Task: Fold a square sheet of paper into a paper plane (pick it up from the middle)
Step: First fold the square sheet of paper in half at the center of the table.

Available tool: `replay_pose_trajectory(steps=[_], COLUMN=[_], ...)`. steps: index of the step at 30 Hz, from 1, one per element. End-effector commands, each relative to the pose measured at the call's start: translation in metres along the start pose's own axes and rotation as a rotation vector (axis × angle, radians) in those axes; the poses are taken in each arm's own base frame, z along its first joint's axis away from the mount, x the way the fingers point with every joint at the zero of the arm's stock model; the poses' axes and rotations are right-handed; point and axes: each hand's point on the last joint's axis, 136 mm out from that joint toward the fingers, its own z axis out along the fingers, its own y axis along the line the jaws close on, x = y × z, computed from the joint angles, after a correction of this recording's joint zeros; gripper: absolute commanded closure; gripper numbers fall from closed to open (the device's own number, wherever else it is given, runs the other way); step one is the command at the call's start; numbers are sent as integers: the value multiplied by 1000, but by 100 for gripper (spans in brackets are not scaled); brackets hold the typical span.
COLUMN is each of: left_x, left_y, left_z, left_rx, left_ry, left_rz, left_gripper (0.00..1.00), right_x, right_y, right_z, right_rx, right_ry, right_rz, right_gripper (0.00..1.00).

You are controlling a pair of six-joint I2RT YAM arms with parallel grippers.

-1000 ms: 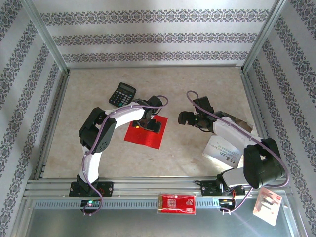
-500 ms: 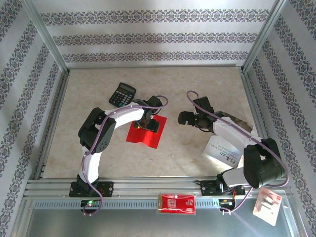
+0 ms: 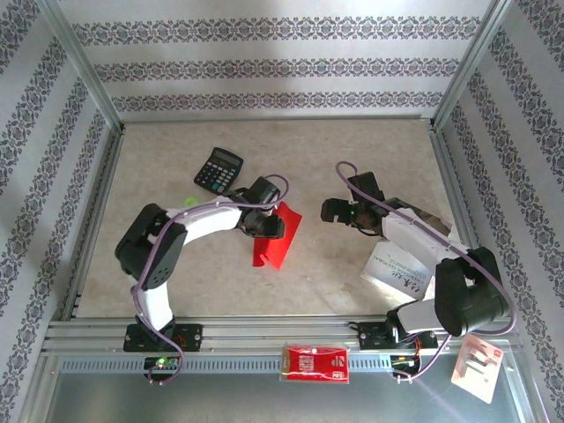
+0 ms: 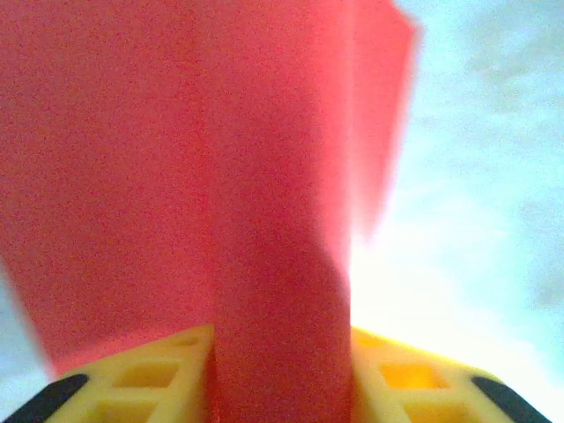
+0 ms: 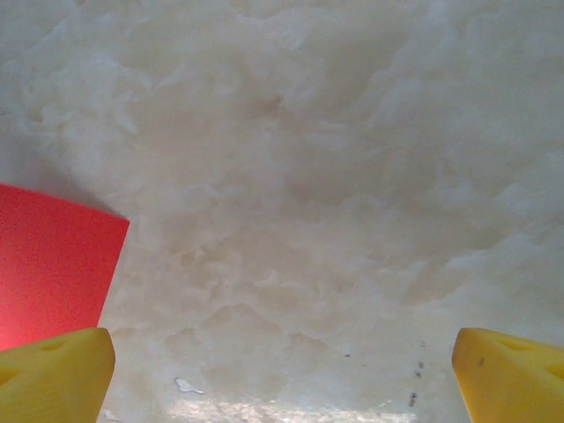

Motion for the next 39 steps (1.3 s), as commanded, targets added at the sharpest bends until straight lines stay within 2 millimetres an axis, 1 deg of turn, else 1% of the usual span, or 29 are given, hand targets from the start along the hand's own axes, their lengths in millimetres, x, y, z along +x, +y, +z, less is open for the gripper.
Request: replay_pose_trajectory(steps=[1, 2, 3, 4, 5, 7, 10, 11, 14, 17, 20, 26, 32, 39], left_x=[-29, -30, -30, -31, -31, -26, -15, -12, -4, 9, 21, 33, 41, 45], left_y=[-95, -110, -118, -120, -119, -107, -85, -80, -67, -48, -33, -12, 1, 13], left_z=[-54, -68, -79, -88, -90, -80, -57, -53, -38, -21, -7, 6, 15, 20], left_rx=[477, 586, 663, 717, 743, 718, 601, 586, 543, 474, 429, 357, 315, 248], left_ry=[-162, -189, -205, -225, -236, -222, -187, -183, -167, -147, -123, -128, -115, -106], left_rz=[-11, -27, -50, -83, -117, -158, -165, -161, -172, -181, -181, -166, -164, -142], left_gripper=[69, 70, 69, 70, 69, 69, 69, 68, 68, 68, 68, 68, 68, 68], right_x=[-10, -13, -16, -19, -21, -23, -17, -14, -3, 9, 19, 33, 44, 47], right_y=[-10, -14, -16, -18, -19, -14, 7, 15, 37, 52, 65, 83, 87, 86], right_z=[-21, -29, -35, -43, -49, -58, -62, -62, -57, -46, -37, -20, -5, 1], right_rx=[11, 14, 12, 6, -5, -46, -167, -212, -315, -348, -373, -393, -386, -374], right_ry=[-31, -45, -58, -76, -94, -114, -101, -91, -63, -29, 6, 45, 84, 98], right_rz=[-7, -3, -2, 0, 2, -4, -10, -10, -18, -35, -35, -33, -35, -36], right_gripper=[2, 2, 2, 2, 2, 2, 2, 2, 4, 6, 8, 20, 28, 30])
